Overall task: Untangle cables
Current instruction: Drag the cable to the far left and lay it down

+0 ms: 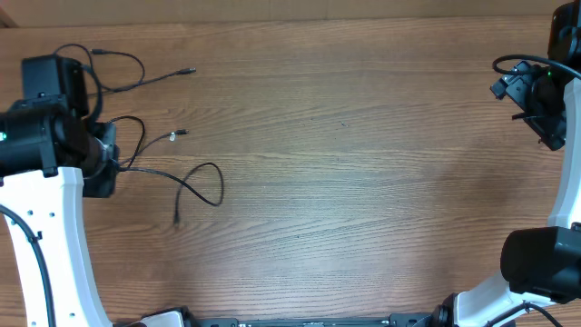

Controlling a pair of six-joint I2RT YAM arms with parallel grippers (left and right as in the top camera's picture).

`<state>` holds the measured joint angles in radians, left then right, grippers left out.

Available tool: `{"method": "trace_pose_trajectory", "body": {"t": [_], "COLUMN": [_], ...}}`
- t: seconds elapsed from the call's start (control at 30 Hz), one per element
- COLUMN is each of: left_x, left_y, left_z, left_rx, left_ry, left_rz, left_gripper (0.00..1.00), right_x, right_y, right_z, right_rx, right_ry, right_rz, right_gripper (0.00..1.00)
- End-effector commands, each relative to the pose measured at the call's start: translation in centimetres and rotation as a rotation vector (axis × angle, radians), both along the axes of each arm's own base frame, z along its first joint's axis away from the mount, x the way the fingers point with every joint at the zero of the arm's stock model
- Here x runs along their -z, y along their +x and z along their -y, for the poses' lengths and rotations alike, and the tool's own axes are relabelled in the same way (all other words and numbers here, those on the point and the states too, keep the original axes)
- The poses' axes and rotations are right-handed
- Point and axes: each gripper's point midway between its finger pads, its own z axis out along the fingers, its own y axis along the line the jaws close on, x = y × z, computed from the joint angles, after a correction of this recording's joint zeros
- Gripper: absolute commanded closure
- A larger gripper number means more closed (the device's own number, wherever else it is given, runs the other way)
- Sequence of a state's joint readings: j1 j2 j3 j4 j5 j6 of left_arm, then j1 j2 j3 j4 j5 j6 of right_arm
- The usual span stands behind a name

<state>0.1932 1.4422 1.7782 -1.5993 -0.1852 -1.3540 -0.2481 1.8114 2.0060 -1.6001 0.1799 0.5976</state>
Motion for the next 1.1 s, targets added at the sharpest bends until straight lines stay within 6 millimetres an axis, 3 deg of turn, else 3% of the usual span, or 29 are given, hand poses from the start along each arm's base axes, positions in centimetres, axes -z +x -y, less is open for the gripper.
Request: {"method": "trace_pose_trajectory", "body": {"t": [0.0, 0.13, 0.33, 0.5, 0.73, 0.9, 1.07], "left_x": [-0.5, -1.3, -0.2, 2.5, 6.9, 10.0, 11.5], "left_y": [1.3, 3.8, 2.2, -0.4, -3.7, -6.2, -7.8], "left_z": [-1.9, -1.0, -2.4, -4.7, -10.9, -18.2, -22.7], "left_rx": [0.102, 0.415, 0.279, 0.076, -0.210, -0.431, -0.427], "left_ry": [0.099, 0.155, 0.103, 0.025, -0.008, 0.093, 0.261], "left_rz": [0.023, 0.064, 0.027, -0.045, -0.071, 0.000, -0.028], "left_gripper": [0.96, 0.96, 0.96, 0.96, 0.96, 0.96, 0.96], "right_x": [0.1, 0.0, 0.1, 0.0, 0.1, 0.1, 0.1], "right_y": [-0.1, -0.1, 0.0, 0.0, -0.1, -0.1, -0.1], "right_z": [0.0, 0.0, 0.0, 0.0, 0.0, 0.0, 0.0], "right_rx": [-0.003, -0.003, -0.003, -0.003, -0.003, -0.003, -0.003], "right_ry": [0.000, 0.000, 0.000, 0.000, 0.000, 0.000, 0.000], "right_rz": [-0.002, -0.001, -0.002, -0.001, -0.002, -0.002, -0.002], "right_gripper": [0.00, 0.00, 0.00, 0.00, 0.00, 0.00, 0.00]}}
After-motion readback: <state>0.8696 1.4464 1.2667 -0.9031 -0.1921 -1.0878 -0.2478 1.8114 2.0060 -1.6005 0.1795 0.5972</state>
